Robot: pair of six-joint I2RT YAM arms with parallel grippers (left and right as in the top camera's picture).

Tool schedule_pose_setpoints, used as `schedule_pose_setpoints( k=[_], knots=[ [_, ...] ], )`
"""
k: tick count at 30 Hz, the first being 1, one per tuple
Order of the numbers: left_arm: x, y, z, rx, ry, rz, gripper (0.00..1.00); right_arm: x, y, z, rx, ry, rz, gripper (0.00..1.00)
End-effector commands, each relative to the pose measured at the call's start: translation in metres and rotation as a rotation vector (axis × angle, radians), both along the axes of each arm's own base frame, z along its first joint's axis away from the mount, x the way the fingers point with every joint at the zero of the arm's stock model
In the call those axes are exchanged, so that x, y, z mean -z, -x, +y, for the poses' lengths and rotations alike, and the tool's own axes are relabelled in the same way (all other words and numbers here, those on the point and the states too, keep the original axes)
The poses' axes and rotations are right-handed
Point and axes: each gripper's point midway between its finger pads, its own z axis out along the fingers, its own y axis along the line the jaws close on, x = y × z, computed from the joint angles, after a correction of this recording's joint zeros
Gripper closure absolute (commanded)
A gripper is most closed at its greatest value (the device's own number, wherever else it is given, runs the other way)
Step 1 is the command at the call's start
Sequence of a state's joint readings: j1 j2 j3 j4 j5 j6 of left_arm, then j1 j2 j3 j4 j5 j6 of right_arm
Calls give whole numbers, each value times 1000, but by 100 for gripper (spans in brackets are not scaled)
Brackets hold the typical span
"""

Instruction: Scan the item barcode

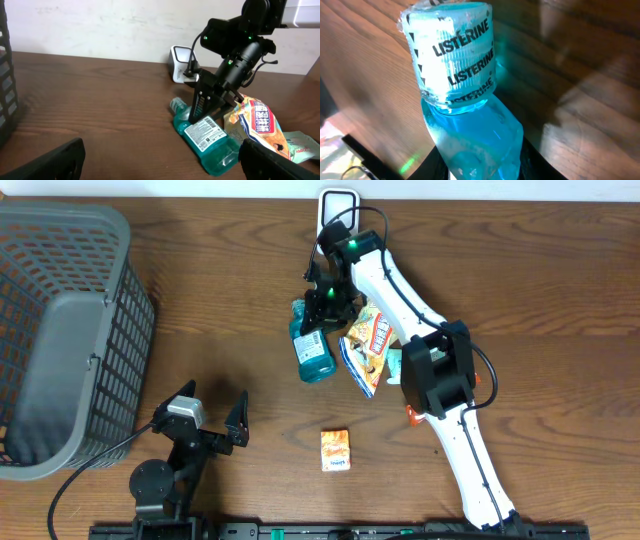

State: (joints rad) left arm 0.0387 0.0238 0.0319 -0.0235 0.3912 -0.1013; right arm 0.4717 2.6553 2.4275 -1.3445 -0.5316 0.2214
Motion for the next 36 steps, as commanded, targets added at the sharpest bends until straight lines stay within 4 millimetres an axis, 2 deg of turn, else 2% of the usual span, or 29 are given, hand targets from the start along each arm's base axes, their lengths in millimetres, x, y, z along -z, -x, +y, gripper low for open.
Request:
schedule_pose_setpoints(
  k=[1, 5, 8, 10, 15, 18, 21, 25, 27, 31, 33, 34, 36],
  knots=[
    [17, 0, -2, 15, 5, 43, 2, 57, -12, -67, -28, 374, -66, 99],
    [17, 0, -2, 15, 5, 43, 2, 21, -27, -90, -10, 527, -177, 99],
    [17, 0, -2, 15, 5, 43, 2, 3, -30, -86, -21, 556, -237, 99],
    [17, 0, -2, 15, 5, 43, 2, 1, -26, -80, -20, 579, -253, 99],
    [17, 0, -2, 15, 5, 43, 2, -8, -18, -80, -5, 797, -360, 99],
    [17, 0, -2, 15, 5, 43, 2, -16, -14, -67, -52, 874, -449, 99],
    [17, 0, -2, 15, 5, 43, 2, -18, -2, -45, -102, 877, -492, 99],
    [17, 0, -2, 15, 5, 43, 2, -16, 3, -24, -118, 842, -525, 99],
    [17, 0, -2, 15, 5, 43, 2, -14, 5, -19, -104, 813, -511, 99],
    [17, 0, -2, 15, 5, 43, 2, -10, 5, -21, -82, 771, -461, 99],
    [17, 0, -2, 15, 5, 43, 2, -8, 5, -23, -71, 752, -437, 93],
    [17, 0, -2, 15, 5, 43, 2, -7, 5, -24, -63, 733, -417, 83],
    [17, 0, -2, 15, 5, 43, 2, -5, 5, -25, -52, 706, -387, 71]
  ],
)
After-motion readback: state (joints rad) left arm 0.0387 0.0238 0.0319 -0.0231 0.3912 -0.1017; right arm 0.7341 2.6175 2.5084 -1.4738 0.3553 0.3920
